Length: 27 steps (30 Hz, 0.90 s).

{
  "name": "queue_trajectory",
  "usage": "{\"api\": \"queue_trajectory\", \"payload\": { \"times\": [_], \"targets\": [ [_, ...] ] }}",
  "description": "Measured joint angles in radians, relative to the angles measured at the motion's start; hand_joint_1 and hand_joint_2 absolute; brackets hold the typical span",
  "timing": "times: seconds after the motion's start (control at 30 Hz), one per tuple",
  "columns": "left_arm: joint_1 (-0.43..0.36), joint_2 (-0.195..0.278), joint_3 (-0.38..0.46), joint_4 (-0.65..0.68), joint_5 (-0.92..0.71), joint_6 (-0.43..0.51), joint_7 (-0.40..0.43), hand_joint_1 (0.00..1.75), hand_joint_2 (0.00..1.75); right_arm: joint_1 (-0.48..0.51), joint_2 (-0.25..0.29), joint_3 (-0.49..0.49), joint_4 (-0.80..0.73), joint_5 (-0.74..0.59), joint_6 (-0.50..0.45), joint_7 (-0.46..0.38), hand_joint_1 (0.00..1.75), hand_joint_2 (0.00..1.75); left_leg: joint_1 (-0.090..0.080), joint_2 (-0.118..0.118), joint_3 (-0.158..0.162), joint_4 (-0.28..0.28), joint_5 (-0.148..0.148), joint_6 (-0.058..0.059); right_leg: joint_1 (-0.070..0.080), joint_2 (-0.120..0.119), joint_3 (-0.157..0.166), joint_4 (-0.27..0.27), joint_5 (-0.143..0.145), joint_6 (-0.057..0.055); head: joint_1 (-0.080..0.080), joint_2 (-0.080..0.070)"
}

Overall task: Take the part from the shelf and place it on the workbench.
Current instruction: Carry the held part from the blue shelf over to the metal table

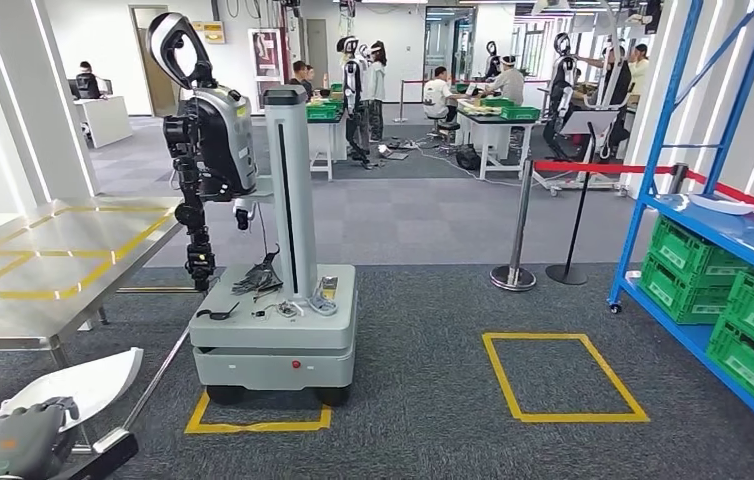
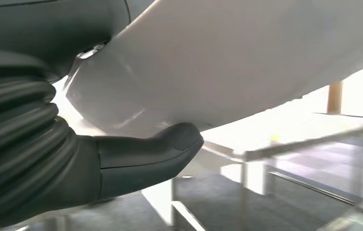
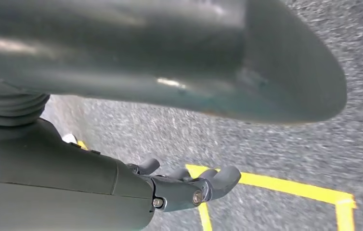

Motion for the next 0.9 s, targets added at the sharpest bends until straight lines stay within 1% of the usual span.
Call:
{"api": "queue_trajectory", "payload": {
  "times": [0.03, 0.07, 0.1, 0.13, 0.17, 0.2, 0.23, 0.27, 0.3, 0.33, 0.37, 0.4, 0.43, 0.47, 0.5, 0.53, 0.57, 0.6, 0.63, 0.67, 0.7, 0.73, 0.77, 0.8, 0.83, 0.87, 0.9],
  "targets": [
    [0.003, 0.005, 0.011, 0.0, 0.004, 0.002, -0.007, 1.75, 1.75, 0.003, -0.003, 0.0, 0.0, 0.0, -0.001, -0.003, 0.0, 0.0, 0.003, -0.009, 0.0, -0.001, 0.003, 0.005, -0.004, 0.026, -0.021, 0.048, -0.028, 0.006, 0.0, 0.0],
    [0.006, 0.009, 0.021, 0.0, 0.005, 0.003, -0.01, 1.75, 1.75, 0.006, -0.006, 0.0, 0.0, 0.001, -0.002, -0.006, 0.0, 0.0, 0.004, -0.021, -0.003, -0.001, 0.005, 0.007, -0.008, 0.048, -0.05, 0.113, -0.06, 0.011, 0.001, 0.0],
    [0.009, 0.011, 0.029, 0.0, 0.005, 0.004, -0.011, 1.75, 1.75, 0.01, -0.009, 0.0, 0.0, 0.001, -0.003, -0.007, 0.0, 0.0, 0.004, -0.034, -0.006, 0.0, 0.006, 0.009, -0.011, 0.058, -0.081, 0.18, -0.088, 0.015, 0.002, 0.0],
    [0.016, 0.015, 0.035, 0.0, 0.005, 0.004, -0.007, 1.75, 1.75, 0.012, -0.012, 0.0, 0.0, 0.001, -0.006, -0.008, 0.0, 0.0, 0.004, -0.049, -0.009, 0.001, 0.007, 0.009, -0.013, 0.062, -0.105, 0.228, -0.102, 0.016, 0.002, 0.0],
    [0.027, 0.021, 0.041, 0.001, 0.007, 0.004, -0.003, 1.75, 1.75, 0.013, -0.015, 0.0, 0.0, 0.002, -0.01, -0.006, 0.0, 0.0, 0.005, -0.064, -0.01, 0.003, 0.007, 0.007, -0.015, 0.063, -0.114, 0.244, -0.097, 0.016, 0.003, 0.0],
    [0.043, 0.036, 0.049, 0.0, 0.013, 0.005, -0.003, 1.75, 1.75, 0.013, -0.018, 0.0, 0.0, 0.002, -0.015, -0.001, 0.0, 0.0, 0.005, -0.077, -0.01, 0.004, 0.007, 0.005, -0.016, 0.067, -0.103, 0.217, -0.073, 0.015, 0.003, 0.0],
    [0.063, 0.055, 0.06, 0.0, 0.024, 0.007, -0.008, 1.75, 1.75, 0.012, -0.022, 0.0, 0.0, 0.002, -0.019, 0.008, 0.0, 0.0, 0.006, -0.087, -0.009, 0.006, 0.007, 0.001, -0.018, 0.075, -0.076, 0.156, -0.038, 0.013, 0.003, 0.0],
    [0.084, 0.08, 0.075, 0.0, 0.038, 0.008, -0.021, 1.75, 1.75, 0.011, -0.027, -0.001, 0.0, -0.002, -0.024, 0.019, 0.0, 0.0, 0.007, -0.094, -0.009, 0.007, 0.005, -0.004, -0.021, 0.098, -0.044, 0.085, -0.009, 0.013, 0.003, 0.0],
    [0.103, 0.108, 0.095, 0.001, 0.053, 0.008, -0.036, 1.75, 1.75, 0.011, -0.032, -0.003, 0.0, -0.01, -0.028, 0.033, 0.0, 0.0, 0.008, -0.1, -0.011, 0.01, 0.004, -0.011, -0.021, 0.119, -0.017, 0.025, 0.013, 0.011, 0.003, 0.0],
    [0.118, 0.133, 0.118, 0.002, 0.066, 0.007, -0.051, 1.75, 1.75, 0.013, -0.037, -0.009, -0.001, -0.023, -0.034, 0.047, 0.0, 0.0, 0.008, -0.106, -0.015, 0.01, 0.005, -0.018, -0.021, 0.134, -0.001, -0.011, 0.023, 0.009, 0.002, 0.0],
    [0.131, 0.158, 0.142, 0.005, 0.076, 0.004, -0.064, 1.75, 1.75, 0.015, -0.043, -0.019, -0.001, -0.039, -0.039, 0.059, 0.0, 0.0, 0.009, -0.113, -0.019, 0.009, 0.007, -0.026, -0.019, 0.141, 0.004, -0.024, 0.023, 0.006, 0.002, 0.0],
    [0.142, 0.179, 0.165, 0.007, 0.082, 0.0, -0.072, 1.75, 1.75, 0.017, -0.048, -0.03, -0.002, -0.052, -0.044, 0.068, 0.0, 0.0, 0.01, -0.121, -0.021, 0.006, 0.011, -0.034, -0.016, 0.131, 0.004, -0.025, 0.026, -0.001, 0.003, 0.0],
    [0.153, 0.198, 0.186, 0.01, 0.086, -0.003, -0.076, 1.75, 1.75, 0.018, -0.053, -0.042, -0.003, -0.063, -0.048, 0.074, 0.0, 0.0, 0.012, -0.129, -0.023, 0.003, 0.013, -0.041, -0.016, 0.119, 0.005, -0.028, 0.028, -0.009, 0.003, 0.0],
    [0.163, 0.214, 0.202, 0.013, 0.087, -0.006, -0.077, 1.75, 1.75, 0.018, -0.057, -0.051, -0.005, -0.069, -0.051, 0.077, 0.0, 0.0, 0.012, -0.123, -0.027, 0.007, 0.009, -0.046, -0.016, 0.108, 0.007, -0.033, 0.031, -0.017, 0.003, 0.0],
    [0.169, 0.227, 0.216, 0.016, 0.085, -0.008, -0.075, 1.75, 1.75, 0.018, -0.059, -0.058, -0.006, -0.072, -0.053, 0.077, 0.0, 0.0, 0.012, -0.107, -0.038, 0.027, -0.005, -0.049, -0.016, 0.097, 0.008, -0.038, 0.034, -0.025, 0.003, 0.0],
    [0.173, 0.235, 0.227, 0.018, 0.083, -0.009, -0.072, 1.75, 1.75, 0.017, -0.061, -0.063, -0.007, -0.073, -0.054, 0.078, 0.0, 0.0, 0.011, -0.084, -0.058, 0.069, -0.031, -0.052, -0.015, 0.084, 0.009, -0.042, 0.036, -0.032, 0.002, 0.0],
    [0.175, 0.239, 0.235, 0.02, 0.08, -0.01, -0.068, 1.75, 1.75, 0.017, -0.062, -0.068, -0.008, -0.074, -0.055, 0.079, 0.0, 0.0, 0.009, -0.06, -0.084, 0.13, -0.064, -0.053, -0.012, 0.072, 0.01, -0.043, 0.036, -0.037, 0.002, 0.0],
    [0.177, 0.241, 0.242, 0.021, 0.076, -0.012, -0.063, 1.75, 1.75, 0.017, -0.062, -0.073, -0.008, -0.075, -0.056, 0.081, 0.0, 0.0, 0.009, -0.046, -0.113, 0.199, -0.097, -0.054, -0.009, 0.059, 0.009, -0.043, 0.036, -0.04, 0.001, 0.0],
    [0.181, 0.243, 0.247, 0.024, 0.074, -0.015, -0.055, 1.75, 1.75, 0.017, -0.062, -0.077, -0.008, -0.077, -0.057, 0.085, 0.0, 0.0, 0.009, -0.039, -0.134, 0.255, -0.118, -0.055, -0.007, 0.046, 0.009, -0.042, 0.035, -0.042, 0.001, 0.0],
    [0.187, 0.246, 0.253, 0.026, 0.074, -0.018, -0.047, 1.75, 1.75, 0.016, -0.062, -0.081, -0.008, -0.08, -0.058, 0.09, 0.0, 0.0, 0.009, -0.036, -0.141, 0.281, -0.122, -0.054, -0.005, 0.034, 0.008, -0.041, 0.034, -0.043, 0.001, 0.0],
    [0.192, 0.25, 0.258, 0.029, 0.074, -0.021, -0.039, 1.75, 1.75, 0.016, -0.062, -0.086, -0.008, -0.082, -0.059, 0.094, 0.0, 0.0, 0.009, -0.033, -0.129, 0.269, -0.11, -0.054, -0.003, 0.023, 0.008, -0.04, 0.033, -0.043, 0.001, 0.0],
    [0.196, 0.256, 0.264, 0.032, 0.076, -0.023, -0.032, 1.75, 1.75, 0.016, -0.062, -0.09, -0.008, -0.085, -0.059, 0.096, 0.0, 0.0, 0.008, -0.026, -0.096, 0.218, -0.084, -0.052, -0.002, 0.012, 0.007, -0.038, 0.032, -0.043, 0.001, 0.0],
    [0.199, 0.263, 0.272, 0.034, 0.079, -0.025, -0.025, 1.75, 1.75, 0.015, -0.062, -0.094, -0.008, -0.087, -0.059, 0.096, 0.0, 0.0, 0.007, -0.007, -0.054, 0.145, -0.06, -0.049, -0.001, 0.002, 0.007, -0.035, 0.031, -0.042, 0.001, 0.0],
    [0.202, 0.272, 0.281, 0.036, 0.083, -0.026, -0.017, 1.75, 1.75, 0.015, -0.061, -0.097, -0.008, -0.087, -0.059, 0.095, 0.0, 0.0, 0.004, 0.009, -0.019, 0.08, -0.042, -0.044, 0.002, -0.007, 0.008, -0.032, 0.029, -0.04, 0.001, 0.0],
    [0.207, 0.281, 0.293, 0.037, 0.087, -0.026, -0.007, 1.75, 1.75, 0.015, -0.061, -0.099, -0.008, -0.086, -0.059, 0.092, 0.0, 0.0, 0.0, 0.022, 0.006, 0.033, -0.032, -0.038, 0.004, -0.015, 0.008, -0.03, 0.027, -0.036, 0.002, 0.0],
    [0.214, 0.29, 0.305, 0.039, 0.09, -0.025, 0.007, 1.75, 1.75, 0.015, -0.06, -0.1, -0.008, -0.082, -0.058, 0.089, 0.0, 0.0, -0.003, 0.028, 0.016, 0.012, -0.032, -0.032, 0.007, -0.021, 0.01, -0.03, 0.026, -0.032, 0.002, 0.0],
    [0.223, 0.301, 0.318, 0.041, 0.092, -0.024, 0.025, 1.75, 1.75, 0.015, -0.06, -0.1, -0.008, -0.077, -0.057, 0.085, 0.0, 0.0, -0.005, 0.02, 0.014, 0.01, -0.031, -0.026, 0.008, -0.028, 0.012, -0.03, 0.025, -0.028, 0.002, 0.0]
  ]
}}
